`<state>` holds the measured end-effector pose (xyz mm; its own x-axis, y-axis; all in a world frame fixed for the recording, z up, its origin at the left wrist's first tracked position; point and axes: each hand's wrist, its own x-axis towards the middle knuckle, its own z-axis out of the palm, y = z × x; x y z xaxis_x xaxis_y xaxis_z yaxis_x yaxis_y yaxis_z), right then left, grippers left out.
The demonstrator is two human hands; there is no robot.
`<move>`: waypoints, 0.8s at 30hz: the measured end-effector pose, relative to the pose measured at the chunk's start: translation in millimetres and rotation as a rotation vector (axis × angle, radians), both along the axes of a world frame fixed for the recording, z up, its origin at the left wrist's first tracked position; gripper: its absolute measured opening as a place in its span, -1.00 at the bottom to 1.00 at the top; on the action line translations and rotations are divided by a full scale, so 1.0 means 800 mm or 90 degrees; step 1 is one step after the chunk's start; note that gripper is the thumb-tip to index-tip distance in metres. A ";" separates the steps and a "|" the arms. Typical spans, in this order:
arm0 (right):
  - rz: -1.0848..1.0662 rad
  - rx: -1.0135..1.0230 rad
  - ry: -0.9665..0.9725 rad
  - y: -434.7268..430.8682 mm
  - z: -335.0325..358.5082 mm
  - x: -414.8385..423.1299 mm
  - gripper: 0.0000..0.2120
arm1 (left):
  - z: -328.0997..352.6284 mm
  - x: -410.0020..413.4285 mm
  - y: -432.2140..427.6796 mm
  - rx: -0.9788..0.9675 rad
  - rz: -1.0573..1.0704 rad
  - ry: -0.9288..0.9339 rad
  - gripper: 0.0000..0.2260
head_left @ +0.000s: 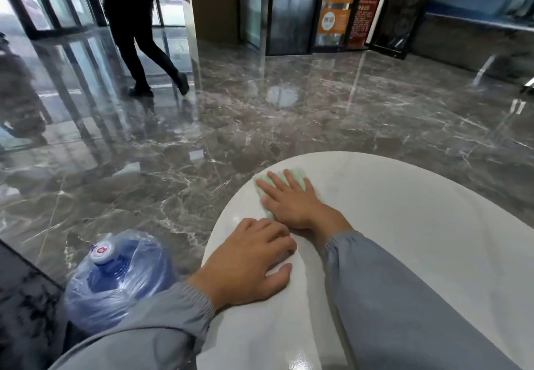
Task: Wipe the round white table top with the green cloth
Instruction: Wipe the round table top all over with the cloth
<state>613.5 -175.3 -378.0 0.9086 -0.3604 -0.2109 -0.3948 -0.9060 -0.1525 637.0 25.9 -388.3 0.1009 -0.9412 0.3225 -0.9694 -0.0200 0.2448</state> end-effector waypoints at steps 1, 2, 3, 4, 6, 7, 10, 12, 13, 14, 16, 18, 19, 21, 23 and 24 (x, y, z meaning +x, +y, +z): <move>0.037 -0.002 0.006 0.007 0.000 0.011 -0.49 | -0.001 0.000 0.000 -0.003 -0.001 0.004 -0.77; 0.067 0.000 0.006 0.009 0.000 0.018 -0.49 | -0.002 -0.001 -0.001 -0.004 0.000 0.007 -0.76; 0.092 0.007 0.002 0.008 0.000 0.021 -0.49 | -0.003 -0.001 -0.002 -0.004 0.002 0.006 -0.76; 0.106 0.015 -0.009 0.001 0.000 0.021 -0.49 | -0.004 -0.001 -0.004 -0.005 0.003 0.001 -0.76; 0.079 0.021 -0.024 -0.029 0.003 0.014 -0.48 | -0.004 -0.001 -0.004 -0.001 0.009 -0.002 -0.77; 0.027 0.019 -0.024 -0.051 0.004 0.008 -0.48 | -0.004 -0.002 -0.003 0.004 0.011 0.005 -0.77; -0.139 -0.002 0.009 -0.101 0.006 0.003 -0.47 | -0.003 -0.003 -0.001 0.010 0.014 0.006 -0.77; -0.112 0.000 0.032 -0.087 0.007 0.015 -0.47 | -0.002 -0.004 -0.002 0.013 0.014 -0.005 -0.76; -0.055 0.001 0.029 -0.067 0.005 0.023 -0.48 | -0.002 -0.004 -0.003 0.019 0.014 -0.011 -0.76; 0.020 -0.005 0.015 -0.043 0.003 0.028 -0.48 | -0.002 -0.004 -0.004 0.025 0.014 -0.011 -0.76; 0.178 -0.018 -0.011 -0.001 0.001 0.033 -0.51 | -0.005 -0.002 -0.005 0.019 0.013 -0.003 -0.75; 0.261 -0.001 -0.017 0.011 0.003 0.039 -0.51 | -0.007 -0.001 -0.006 0.022 0.013 0.004 -0.74; 0.248 0.013 -0.010 0.005 0.006 0.041 -0.51 | -0.007 0.000 -0.006 0.027 0.011 0.004 -0.74; 0.147 0.020 -0.009 -0.021 0.010 0.038 -0.48 | -0.007 0.002 -0.006 0.032 0.012 -0.001 -0.74; 0.009 0.020 -0.028 -0.057 0.009 0.021 -0.46 | -0.006 0.003 -0.006 0.037 0.015 0.010 -0.73; -0.054 0.018 -0.037 -0.076 0.007 0.007 -0.46 | -0.006 0.004 -0.006 0.040 0.016 0.018 -0.72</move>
<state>619.0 -235.8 -372.1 0.8864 -0.4308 -0.1695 -0.4592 -0.8650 -0.2023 640.1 20.9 -393.0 0.1325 -0.9567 0.2591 -0.9612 -0.0603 0.2691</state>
